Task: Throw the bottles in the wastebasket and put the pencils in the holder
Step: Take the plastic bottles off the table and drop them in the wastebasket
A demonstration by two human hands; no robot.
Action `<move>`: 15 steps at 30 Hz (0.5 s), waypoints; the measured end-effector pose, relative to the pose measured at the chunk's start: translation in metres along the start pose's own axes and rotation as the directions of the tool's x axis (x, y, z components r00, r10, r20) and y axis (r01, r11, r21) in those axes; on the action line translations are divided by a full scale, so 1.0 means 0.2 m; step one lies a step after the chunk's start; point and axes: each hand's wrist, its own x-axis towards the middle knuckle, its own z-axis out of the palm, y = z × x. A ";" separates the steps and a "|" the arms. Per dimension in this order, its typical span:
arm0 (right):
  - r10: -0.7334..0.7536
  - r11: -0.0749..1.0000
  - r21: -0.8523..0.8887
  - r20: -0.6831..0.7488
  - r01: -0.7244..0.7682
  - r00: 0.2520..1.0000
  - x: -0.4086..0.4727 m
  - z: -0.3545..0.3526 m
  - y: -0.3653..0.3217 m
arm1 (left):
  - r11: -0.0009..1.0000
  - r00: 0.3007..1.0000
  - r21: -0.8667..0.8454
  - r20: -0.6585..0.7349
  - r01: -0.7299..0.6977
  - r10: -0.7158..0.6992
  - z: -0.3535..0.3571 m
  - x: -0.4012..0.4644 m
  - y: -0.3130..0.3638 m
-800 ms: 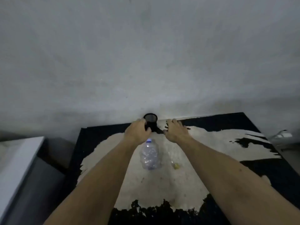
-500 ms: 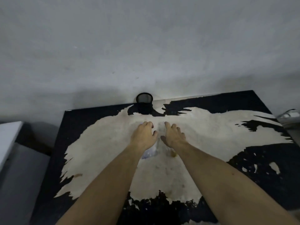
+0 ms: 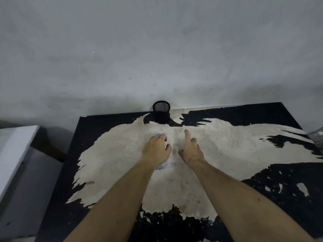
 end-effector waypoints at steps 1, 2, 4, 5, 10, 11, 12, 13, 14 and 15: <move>-0.020 1.000 0.003 -0.006 0.020 1.000 -0.03 -0.04 -0.03 | 1.000 1.000 -0.002 -0.006 0.004 -0.004 -0.04 -0.03 0.01; -0.044 0.999 0.003 -0.012 0.044 0.999 -0.07 -0.07 -0.05 | 1.000 1.000 -0.001 -0.014 0.006 -0.007 -0.09 -0.05 0.03; -0.088 0.996 0.002 -0.017 0.088 0.996 -0.14 -0.13 -0.11 | 1.000 0.998 0.011 -0.053 0.018 -0.017 -0.18 -0.10 0.06; -0.111 0.994 0.006 -0.017 0.112 0.994 -0.18 -0.15 -0.14 | 0.999 0.996 0.015 -0.078 0.032 -0.031 -0.23 -0.14 0.08; -0.218 0.975 0.024 -0.025 0.219 0.976 -0.41 -0.24 -0.32 | 0.993 0.980 0.014 -0.163 0.117 -0.113 -0.41 -0.38 0.08; -0.241 0.970 0.036 -0.022 0.242 0.970 -0.47 -0.25 -0.35 | 0.991 0.978 0.015 -0.167 0.130 -0.126 -0.44 -0.44 0.07; -0.263 0.964 0.046 -0.021 0.263 0.965 -0.54 -0.25 -0.39 | 0.990 0.975 0.016 -0.175 0.140 -0.135 -0.47 -0.50 0.05; -0.278 0.959 0.048 -0.024 0.279 0.960 -0.60 -0.25 -0.41 | 0.989 0.972 0.015 -0.185 0.148 -0.142 -0.50 -0.55 0.03; -0.292 0.955 0.048 -0.027 0.293 0.956 -0.67 -0.23 -0.45 | 0.988 0.968 0.012 -0.200 0.155 -0.149 -0.53 -0.62 0.00; -0.301 0.952 0.047 -0.025 0.302 0.953 -0.75 -0.21 -0.48 | 0.987 0.965 0.007 -0.210 0.163 -0.158 -0.56 -0.69 -0.04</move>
